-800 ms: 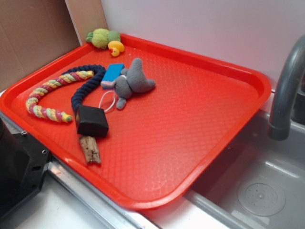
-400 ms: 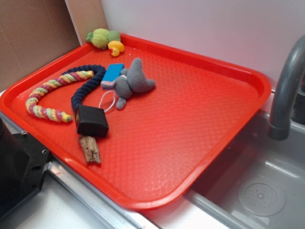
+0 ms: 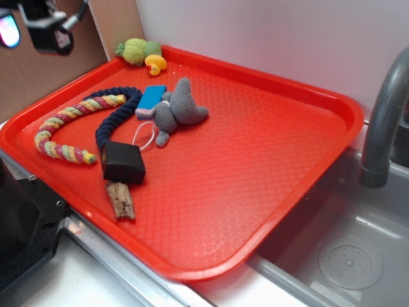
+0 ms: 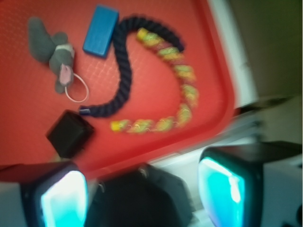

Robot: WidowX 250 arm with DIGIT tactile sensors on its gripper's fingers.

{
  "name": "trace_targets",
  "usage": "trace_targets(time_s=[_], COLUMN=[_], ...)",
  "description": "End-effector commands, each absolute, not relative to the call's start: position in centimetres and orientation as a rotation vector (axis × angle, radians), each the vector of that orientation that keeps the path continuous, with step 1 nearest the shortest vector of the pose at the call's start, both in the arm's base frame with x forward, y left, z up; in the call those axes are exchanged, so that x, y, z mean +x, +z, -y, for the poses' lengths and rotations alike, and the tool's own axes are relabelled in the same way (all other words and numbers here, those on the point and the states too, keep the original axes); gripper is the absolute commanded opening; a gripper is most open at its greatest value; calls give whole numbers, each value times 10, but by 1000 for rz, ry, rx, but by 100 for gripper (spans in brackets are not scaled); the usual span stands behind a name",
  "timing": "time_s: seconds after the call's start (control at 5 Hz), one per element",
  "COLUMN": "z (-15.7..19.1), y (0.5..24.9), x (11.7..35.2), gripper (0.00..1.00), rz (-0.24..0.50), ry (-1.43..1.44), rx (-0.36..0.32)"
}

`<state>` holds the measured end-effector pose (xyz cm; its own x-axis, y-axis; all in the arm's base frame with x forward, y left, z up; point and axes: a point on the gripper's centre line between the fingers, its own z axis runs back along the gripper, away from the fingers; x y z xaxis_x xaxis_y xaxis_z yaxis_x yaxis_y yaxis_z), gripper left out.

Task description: Grab the multicolored rope.

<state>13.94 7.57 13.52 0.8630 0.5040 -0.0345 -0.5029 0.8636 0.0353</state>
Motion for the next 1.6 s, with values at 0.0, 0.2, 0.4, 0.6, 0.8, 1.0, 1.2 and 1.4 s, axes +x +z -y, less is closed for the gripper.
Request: trace_targets(time_s=[0.0, 0.2, 0.4, 0.6, 0.8, 1.0, 1.2, 1.4], z=[-100, -104, -107, -100, -92, -89, -90, -79], y=[65, 48, 38, 25, 13, 7, 14, 56], x=[118, 125, 132, 135, 143, 145, 142, 158], gripper=[100, 100, 100, 100, 100, 100, 0, 0], rz=[132, 132, 120, 101, 68, 47, 38, 81], ry=[884, 790, 746, 646, 596, 572, 511, 344], rx=[-89, -72, -71, -26, -8, 18, 10, 33])
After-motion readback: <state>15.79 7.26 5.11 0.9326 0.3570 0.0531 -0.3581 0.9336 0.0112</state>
